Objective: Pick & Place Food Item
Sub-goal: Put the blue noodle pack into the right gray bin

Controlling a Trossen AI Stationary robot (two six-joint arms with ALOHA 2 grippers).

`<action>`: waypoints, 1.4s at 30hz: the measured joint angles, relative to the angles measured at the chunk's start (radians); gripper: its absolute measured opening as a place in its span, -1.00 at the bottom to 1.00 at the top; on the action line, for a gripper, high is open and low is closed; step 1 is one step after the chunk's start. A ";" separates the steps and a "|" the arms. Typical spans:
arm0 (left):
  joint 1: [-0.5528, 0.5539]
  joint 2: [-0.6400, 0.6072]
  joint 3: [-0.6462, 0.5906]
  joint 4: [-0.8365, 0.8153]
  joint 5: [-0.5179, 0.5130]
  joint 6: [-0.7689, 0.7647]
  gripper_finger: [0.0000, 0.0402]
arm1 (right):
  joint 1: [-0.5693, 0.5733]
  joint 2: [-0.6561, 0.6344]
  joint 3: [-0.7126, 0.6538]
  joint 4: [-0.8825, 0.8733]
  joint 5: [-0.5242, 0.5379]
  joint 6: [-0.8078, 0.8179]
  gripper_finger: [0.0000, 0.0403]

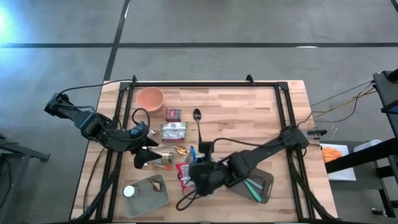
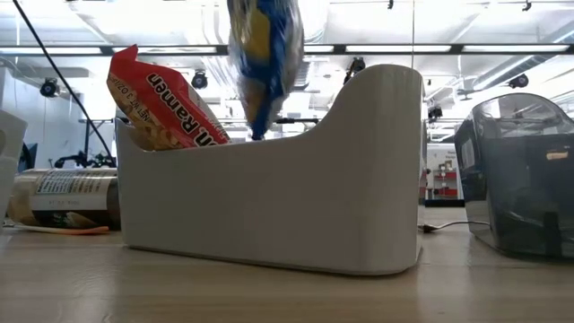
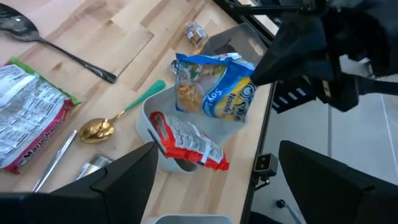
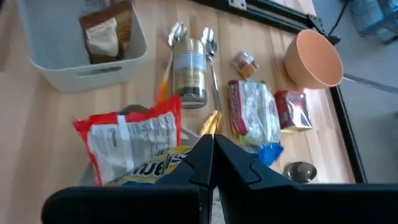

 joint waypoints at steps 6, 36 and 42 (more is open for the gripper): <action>0.000 0.000 0.000 -0.011 0.018 0.000 0.69 | 0.008 0.044 0.030 -0.054 0.027 0.022 -0.96; 0.000 0.000 0.000 -0.028 0.025 0.004 0.69 | 0.021 0.047 -0.202 0.095 0.004 0.005 -0.96; 0.000 0.000 0.000 -0.029 0.026 0.003 0.69 | 0.022 0.047 -0.251 0.204 -0.030 0.004 -0.96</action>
